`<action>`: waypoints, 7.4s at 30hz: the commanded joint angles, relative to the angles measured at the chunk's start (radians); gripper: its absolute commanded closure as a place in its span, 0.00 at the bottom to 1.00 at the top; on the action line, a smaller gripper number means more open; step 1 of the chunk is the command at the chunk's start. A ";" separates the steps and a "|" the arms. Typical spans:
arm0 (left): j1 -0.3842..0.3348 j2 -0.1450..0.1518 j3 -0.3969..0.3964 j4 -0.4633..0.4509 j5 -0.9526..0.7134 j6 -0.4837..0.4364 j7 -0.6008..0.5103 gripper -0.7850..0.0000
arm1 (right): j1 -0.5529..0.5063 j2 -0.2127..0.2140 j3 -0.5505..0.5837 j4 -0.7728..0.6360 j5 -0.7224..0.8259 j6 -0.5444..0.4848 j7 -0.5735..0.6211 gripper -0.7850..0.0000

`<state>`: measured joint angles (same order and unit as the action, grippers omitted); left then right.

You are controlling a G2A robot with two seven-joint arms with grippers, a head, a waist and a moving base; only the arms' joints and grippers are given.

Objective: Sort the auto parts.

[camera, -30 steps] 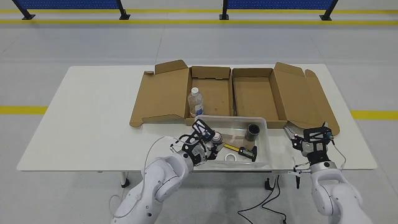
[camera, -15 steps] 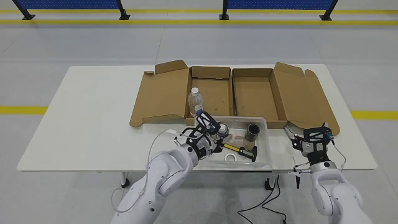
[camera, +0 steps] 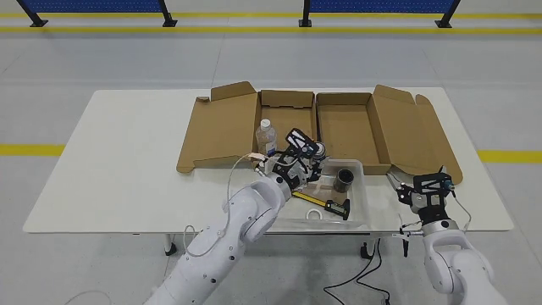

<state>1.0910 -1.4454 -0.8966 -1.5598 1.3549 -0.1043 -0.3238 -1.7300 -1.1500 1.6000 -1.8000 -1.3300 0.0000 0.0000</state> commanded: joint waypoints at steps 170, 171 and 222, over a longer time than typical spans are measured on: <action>-0.379 -0.348 0.086 0.669 -0.542 0.575 -0.524 0.15 | 0.000 0.000 0.000 0.000 0.000 0.000 0.000 0.00; -0.382 -0.350 0.084 0.679 -0.550 0.574 -0.520 0.18 | 0.000 0.000 0.000 0.000 0.000 0.000 0.000 0.00; -0.483 -0.439 0.130 0.958 -0.643 0.500 -0.503 1.00 | 0.000 0.000 0.000 0.000 0.000 0.000 0.000 0.00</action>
<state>0.6072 -1.8845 -0.7667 -0.6006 0.7096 0.3983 -0.8284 -1.7300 -1.1500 1.6000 -1.8000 -1.3300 0.0000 0.0000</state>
